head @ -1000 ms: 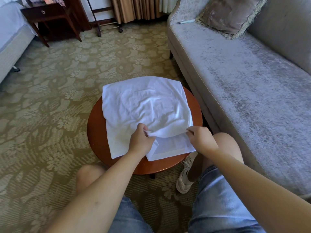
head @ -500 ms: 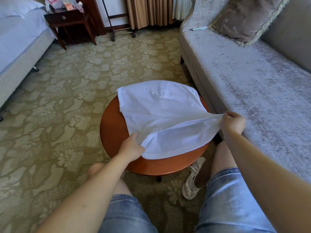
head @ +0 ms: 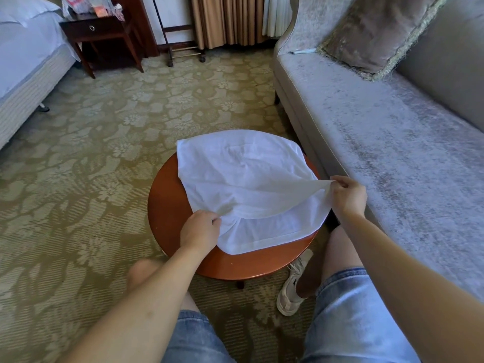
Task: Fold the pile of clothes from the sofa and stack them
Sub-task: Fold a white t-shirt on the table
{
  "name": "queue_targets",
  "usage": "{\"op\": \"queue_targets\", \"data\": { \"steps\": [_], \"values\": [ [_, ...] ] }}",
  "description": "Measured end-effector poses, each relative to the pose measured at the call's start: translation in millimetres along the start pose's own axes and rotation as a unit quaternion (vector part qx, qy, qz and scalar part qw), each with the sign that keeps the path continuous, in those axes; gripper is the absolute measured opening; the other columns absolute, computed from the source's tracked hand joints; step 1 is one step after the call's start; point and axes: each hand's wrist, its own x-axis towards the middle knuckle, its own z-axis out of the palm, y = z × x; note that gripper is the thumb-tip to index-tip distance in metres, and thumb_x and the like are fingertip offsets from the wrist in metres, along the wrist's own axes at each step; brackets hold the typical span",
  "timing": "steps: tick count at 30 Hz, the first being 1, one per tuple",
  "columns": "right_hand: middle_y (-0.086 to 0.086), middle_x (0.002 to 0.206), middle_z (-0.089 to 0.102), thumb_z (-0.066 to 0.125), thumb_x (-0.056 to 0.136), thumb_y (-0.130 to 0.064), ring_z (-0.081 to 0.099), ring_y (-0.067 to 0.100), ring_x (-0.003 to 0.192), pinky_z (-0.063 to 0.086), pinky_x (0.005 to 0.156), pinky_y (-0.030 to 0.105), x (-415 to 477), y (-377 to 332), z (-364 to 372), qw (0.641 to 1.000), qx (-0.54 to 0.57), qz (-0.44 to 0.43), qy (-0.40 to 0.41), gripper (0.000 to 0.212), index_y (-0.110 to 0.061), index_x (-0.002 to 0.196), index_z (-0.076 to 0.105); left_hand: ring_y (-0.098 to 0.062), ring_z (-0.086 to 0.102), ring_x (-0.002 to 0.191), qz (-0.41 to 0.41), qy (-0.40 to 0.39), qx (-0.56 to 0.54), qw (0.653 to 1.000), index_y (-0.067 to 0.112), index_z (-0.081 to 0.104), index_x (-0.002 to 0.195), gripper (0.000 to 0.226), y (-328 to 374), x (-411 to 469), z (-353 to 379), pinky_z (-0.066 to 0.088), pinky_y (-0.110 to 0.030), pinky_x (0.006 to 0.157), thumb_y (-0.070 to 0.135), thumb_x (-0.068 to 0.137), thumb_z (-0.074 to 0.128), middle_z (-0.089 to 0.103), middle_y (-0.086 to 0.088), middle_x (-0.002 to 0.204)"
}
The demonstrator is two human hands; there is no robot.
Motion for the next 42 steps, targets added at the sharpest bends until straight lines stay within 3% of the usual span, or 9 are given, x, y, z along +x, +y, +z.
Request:
{"op": "queue_targets", "data": {
  "steps": [5, 10, 13, 18, 22, 27, 30, 36, 42],
  "values": [
    [-0.001, 0.096, 0.063, 0.049, 0.094, -0.012, 0.058, 0.016, 0.082, 0.053, 0.08, 0.034, -12, -14, 6, 0.996, -0.025, -0.071, -0.045, 0.031, -0.013, 0.121, 0.064, -0.015, 0.057, 0.07, 0.002, 0.029, -0.111, 0.993, 0.016, 0.062, 0.071, 0.026, 9, 14, -19, 0.045, -0.03, 0.06, 0.02, 0.095, 0.052, 0.06, 0.005, 0.071],
    [-0.002, 0.076, 0.063, 0.052, 0.094, -0.015, 0.056, 0.015, 0.062, 0.045, 0.059, 0.027, -40, -39, 31, 0.954, -0.099, -0.211, -0.187, 0.017, -0.022, 0.102, 0.065, -0.009, 0.044, 0.059, 0.004, -0.023, -0.176, 0.984, 0.016, 0.051, 0.063, 0.028, 30, 26, -43, 0.03, -0.021, 0.053, 0.013, 0.091, 0.052, 0.049, 0.006, 0.061],
    [-0.005, 0.062, 0.056, 0.052, 0.096, -0.018, 0.05, 0.006, 0.056, 0.035, 0.049, 0.012, -58, -46, 51, 0.905, -0.157, -0.279, -0.28, 0.026, -0.017, 0.12, 0.062, -0.013, 0.044, 0.065, 0.0, -0.064, -0.18, 0.982, 0.014, 0.05, 0.073, 0.021, 34, 28, -41, 0.033, -0.025, 0.057, 0.017, 0.094, 0.049, 0.048, 0.003, 0.069],
    [0.0, 0.07, 0.057, 0.051, 0.097, -0.016, 0.049, 0.016, 0.07, 0.033, 0.065, 0.019, -87, -43, 85, 0.856, -0.217, -0.281, -0.377, 0.053, -0.012, 0.148, 0.037, -0.021, 0.051, 0.075, -0.047, -0.102, -0.244, 0.963, 0.007, 0.056, 0.093, 0.018, 32, 22, -33, 0.054, -0.046, 0.079, 0.022, 0.097, 0.047, 0.051, -0.003, 0.079],
    [0.007, 0.08, 0.063, 0.049, 0.098, -0.019, 0.058, 0.025, 0.076, 0.038, 0.067, 0.028, -99, -37, 105, 0.873, -0.196, -0.272, -0.355, 0.048, -0.013, 0.145, 0.04, -0.019, 0.057, 0.078, -0.041, -0.074, -0.275, 0.958, 0.013, 0.064, 0.089, 0.013, 30, 19, -32, 0.05, -0.038, 0.075, 0.022, 0.094, 0.055, 0.059, 0.0, 0.079],
    [0.014, 0.095, 0.07, 0.044, 0.1, -0.017, 0.063, 0.033, 0.09, 0.047, 0.075, 0.038, -99, -39, 112, 0.893, -0.198, -0.292, -0.279, 0.027, -0.005, 0.11, 0.066, -0.008, 0.062, 0.083, -0.032, -0.028, -0.267, 0.963, 0.018, 0.071, 0.088, 0.009, 27, 18, -35, 0.045, -0.017, 0.065, 0.018, 0.089, 0.062, 0.068, 0.008, 0.086],
    [0.015, 0.095, 0.071, 0.047, 0.099, -0.015, 0.063, 0.034, 0.088, 0.049, 0.077, 0.041, -96, -40, 108, 0.897, -0.18, -0.297, -0.272, 0.026, -0.004, 0.106, 0.069, -0.004, 0.061, 0.09, -0.012, 0.017, -0.212, 0.977, 0.019, 0.072, 0.099, 0.017, 20, 20, -41, 0.041, -0.008, 0.067, 0.013, 0.086, 0.063, 0.067, 0.011, 0.096],
    [0.016, 0.088, 0.07, 0.051, 0.097, -0.013, 0.062, 0.035, 0.081, 0.049, 0.071, 0.041, -91, -51, 97, 0.896, -0.154, -0.324, -0.262, 0.022, 0.0, 0.098, 0.069, -0.015, 0.058, 0.099, 0.099, 0.081, -0.071, 0.989, 0.011, 0.071, 0.11, 0.026, 17, 25, -51, 0.038, -0.017, 0.08, 0.006, 0.086, 0.063, 0.064, -0.002, 0.109],
    [0.011, 0.089, 0.072, 0.052, 0.094, -0.01, 0.064, 0.028, 0.08, 0.051, 0.072, 0.04, -93, -79, 85, 0.902, -0.1, -0.352, -0.23, 0.02, -0.003, 0.098, 0.07, -0.015, 0.053, 0.091, 0.082, 0.136, -0.021, 0.987, 0.014, 0.071, 0.1, 0.018, 24, 27, -62, 0.04, -0.025, 0.073, 0.012, 0.094, 0.055, 0.06, 0.001, 0.103]
  ]
}}
